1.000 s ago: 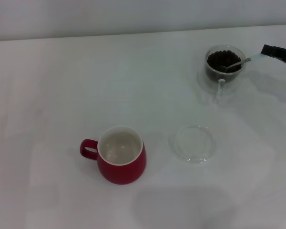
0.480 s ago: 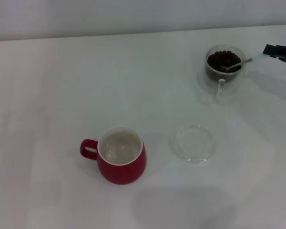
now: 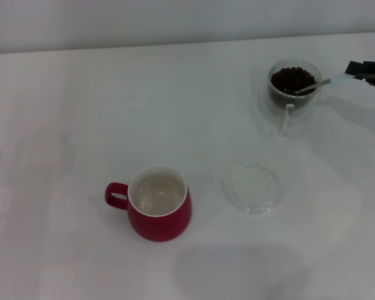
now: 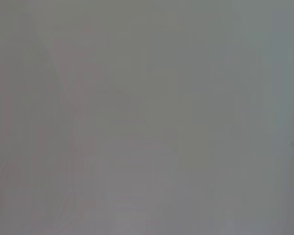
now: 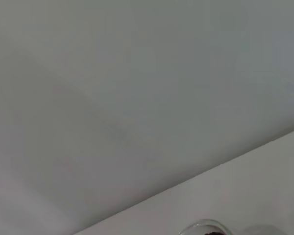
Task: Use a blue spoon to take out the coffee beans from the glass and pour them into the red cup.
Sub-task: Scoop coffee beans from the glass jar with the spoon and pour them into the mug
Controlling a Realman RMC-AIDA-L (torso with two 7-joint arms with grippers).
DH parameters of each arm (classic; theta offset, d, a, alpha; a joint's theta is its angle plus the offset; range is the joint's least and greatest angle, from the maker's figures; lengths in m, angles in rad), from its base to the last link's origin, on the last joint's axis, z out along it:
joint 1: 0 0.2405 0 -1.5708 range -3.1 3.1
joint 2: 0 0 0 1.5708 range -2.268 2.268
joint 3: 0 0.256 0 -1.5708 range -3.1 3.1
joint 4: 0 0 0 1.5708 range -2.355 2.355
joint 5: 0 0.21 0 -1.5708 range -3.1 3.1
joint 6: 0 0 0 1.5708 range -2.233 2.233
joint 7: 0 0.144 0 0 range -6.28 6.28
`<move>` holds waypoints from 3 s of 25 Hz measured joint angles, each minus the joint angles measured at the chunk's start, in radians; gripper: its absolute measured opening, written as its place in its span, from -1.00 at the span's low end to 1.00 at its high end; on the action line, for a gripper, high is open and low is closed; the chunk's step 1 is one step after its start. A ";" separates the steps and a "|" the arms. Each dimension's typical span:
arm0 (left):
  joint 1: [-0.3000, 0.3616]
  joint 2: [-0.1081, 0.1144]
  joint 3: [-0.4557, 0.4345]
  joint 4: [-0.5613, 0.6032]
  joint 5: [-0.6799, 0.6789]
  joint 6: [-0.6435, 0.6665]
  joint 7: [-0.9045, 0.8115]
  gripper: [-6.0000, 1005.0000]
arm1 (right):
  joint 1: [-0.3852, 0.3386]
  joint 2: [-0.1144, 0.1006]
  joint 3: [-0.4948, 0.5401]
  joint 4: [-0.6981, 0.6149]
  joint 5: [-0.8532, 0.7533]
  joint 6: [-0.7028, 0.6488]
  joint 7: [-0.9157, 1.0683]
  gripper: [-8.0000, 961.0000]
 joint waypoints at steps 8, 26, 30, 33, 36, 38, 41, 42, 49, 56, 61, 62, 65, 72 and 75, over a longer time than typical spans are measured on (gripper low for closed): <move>-0.003 0.001 0.000 0.000 0.000 0.021 0.001 0.57 | 0.004 0.006 0.009 0.004 0.000 0.008 0.023 -0.67; 0.001 -0.001 0.000 -0.023 -0.016 0.059 -0.001 0.57 | 0.019 0.017 0.113 0.074 0.011 0.020 0.082 -0.67; 0.001 -0.001 0.000 -0.023 -0.029 0.062 -0.002 0.57 | 0.020 0.015 0.118 0.080 0.011 0.017 0.096 -0.67; -0.001 -0.001 0.000 -0.023 -0.029 0.063 -0.002 0.57 | 0.020 0.012 0.118 0.080 0.012 0.012 0.115 -0.67; -0.003 -0.001 -0.005 -0.023 -0.029 0.063 -0.002 0.57 | 0.019 0.008 0.119 0.080 0.013 0.009 0.137 -0.67; -0.004 -0.001 -0.012 -0.023 -0.029 0.063 -0.002 0.56 | 0.018 0.006 0.124 0.081 0.014 0.009 0.151 -0.67; -0.006 -0.001 -0.019 -0.023 -0.029 0.063 -0.003 0.57 | 0.017 0.002 0.143 0.085 0.015 -0.004 0.164 -0.67; -0.007 -0.001 -0.021 -0.023 -0.029 0.063 -0.003 0.57 | 0.017 -0.001 0.148 0.089 0.015 -0.012 0.166 -0.67; -0.015 -0.001 -0.025 -0.023 -0.029 0.063 -0.001 0.57 | 0.017 -0.005 0.155 0.096 0.017 -0.118 0.173 -0.67; -0.023 -0.001 -0.026 -0.023 -0.029 0.058 0.000 0.57 | 0.009 0.011 0.149 0.096 0.011 -0.216 0.171 -0.66; -0.026 -0.001 -0.026 -0.023 -0.029 0.056 0.002 0.57 | -0.001 0.038 0.130 0.086 0.001 -0.255 0.159 -0.66; -0.026 -0.002 -0.026 -0.023 -0.029 0.056 0.002 0.57 | -0.004 0.044 0.124 0.082 0.000 -0.260 0.157 -0.66; -0.024 -0.002 -0.026 -0.022 -0.029 0.055 0.002 0.57 | -0.011 0.055 0.109 0.079 0.000 -0.285 0.143 -0.66; -0.020 -0.004 -0.020 -0.020 -0.024 0.053 0.002 0.56 | -0.023 0.079 0.073 0.077 0.000 -0.343 0.107 -0.66; -0.020 -0.004 -0.018 -0.018 -0.023 0.052 0.002 0.57 | -0.026 0.088 0.040 0.069 0.000 -0.354 0.098 -0.66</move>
